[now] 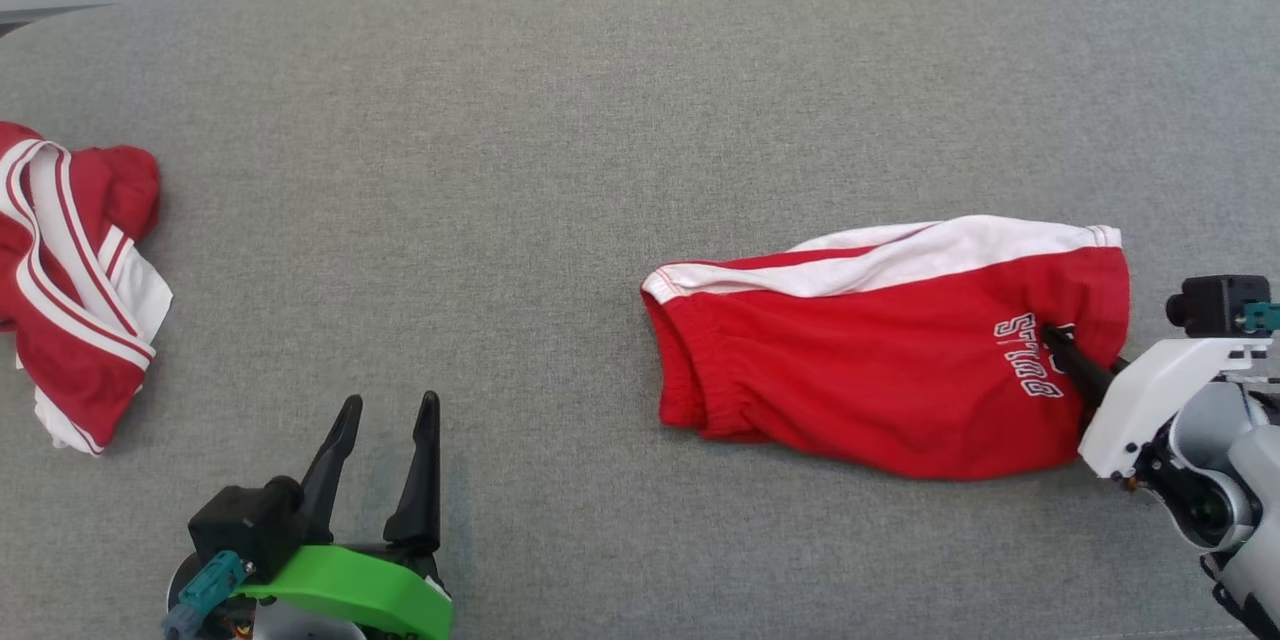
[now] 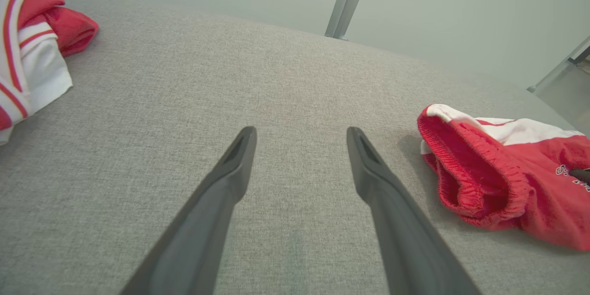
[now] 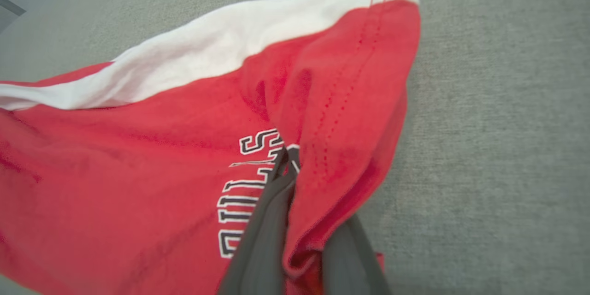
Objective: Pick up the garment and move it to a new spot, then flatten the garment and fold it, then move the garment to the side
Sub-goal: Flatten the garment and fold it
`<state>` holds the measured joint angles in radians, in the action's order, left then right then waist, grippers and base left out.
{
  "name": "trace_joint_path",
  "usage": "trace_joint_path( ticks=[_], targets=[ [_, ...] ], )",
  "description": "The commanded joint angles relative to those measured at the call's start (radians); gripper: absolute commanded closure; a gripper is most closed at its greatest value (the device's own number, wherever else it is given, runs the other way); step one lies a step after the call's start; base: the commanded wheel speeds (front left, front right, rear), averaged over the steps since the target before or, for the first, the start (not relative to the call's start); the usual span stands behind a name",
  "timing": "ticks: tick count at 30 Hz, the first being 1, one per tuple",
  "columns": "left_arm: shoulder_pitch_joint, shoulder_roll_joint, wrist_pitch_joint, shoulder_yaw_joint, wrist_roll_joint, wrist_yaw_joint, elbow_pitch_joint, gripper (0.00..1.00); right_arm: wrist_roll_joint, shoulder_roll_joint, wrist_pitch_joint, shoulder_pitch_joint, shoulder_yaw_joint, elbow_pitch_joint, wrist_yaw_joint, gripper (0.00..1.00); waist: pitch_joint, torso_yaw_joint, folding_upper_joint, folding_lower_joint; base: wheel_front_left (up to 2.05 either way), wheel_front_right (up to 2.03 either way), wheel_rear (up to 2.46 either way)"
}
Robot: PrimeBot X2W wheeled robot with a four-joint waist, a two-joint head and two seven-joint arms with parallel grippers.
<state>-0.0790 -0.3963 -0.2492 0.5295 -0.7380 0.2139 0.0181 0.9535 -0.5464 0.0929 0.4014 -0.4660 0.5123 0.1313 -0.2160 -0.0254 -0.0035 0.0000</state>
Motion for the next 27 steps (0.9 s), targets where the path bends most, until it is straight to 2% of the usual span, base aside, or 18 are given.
trace_joint_path(
  ticks=[1,9,12,15,21,27],
  targets=[
    [0.016,0.0,-0.007,-0.006,-0.003,0.0,0.003,0.0,0.008,-0.015,-0.009,-0.007,0.008,0.008,-0.001,1.0,0.018,-0.001,0.0035,0.0,0.0,0.0,0.0],
    [0.077,0.014,-0.012,-0.029,-0.02,0.003,0.008,0.0,0.044,-0.121,-0.044,-0.04,0.077,0.046,-0.001,1.0,0.084,-0.008,0.0035,0.0,0.0,0.0,0.0],
    [0.099,0.018,-0.013,-0.036,-0.024,0.006,0.009,0.0,0.079,-0.107,-0.062,-0.052,0.098,-0.002,-0.001,1.0,0.106,-0.014,0.0035,0.0,0.0,0.0,0.0],
    [0.117,0.023,-0.014,-0.038,-0.027,0.004,0.011,0.0,0.076,-0.103,-0.047,-0.073,0.061,-0.081,-0.001,1.0,0.122,-0.018,0.0035,0.0,0.0,0.0,0.0],
    [0.133,0.032,-0.015,-0.032,-0.024,0.003,0.017,0.0,0.012,-0.01,-0.009,-0.042,-0.053,-0.187,-0.001,1.0,0.129,-0.019,0.0035,0.0,0.0,0.0,0.0],
    [0.114,0.035,-0.007,-0.022,-0.022,-0.004,0.028,0.0,-0.073,0.133,0.001,0.037,-0.104,-0.107,-0.001,1.0,0.116,-0.034,0.0035,0.0,0.0,0.0,0.0]
  ],
)
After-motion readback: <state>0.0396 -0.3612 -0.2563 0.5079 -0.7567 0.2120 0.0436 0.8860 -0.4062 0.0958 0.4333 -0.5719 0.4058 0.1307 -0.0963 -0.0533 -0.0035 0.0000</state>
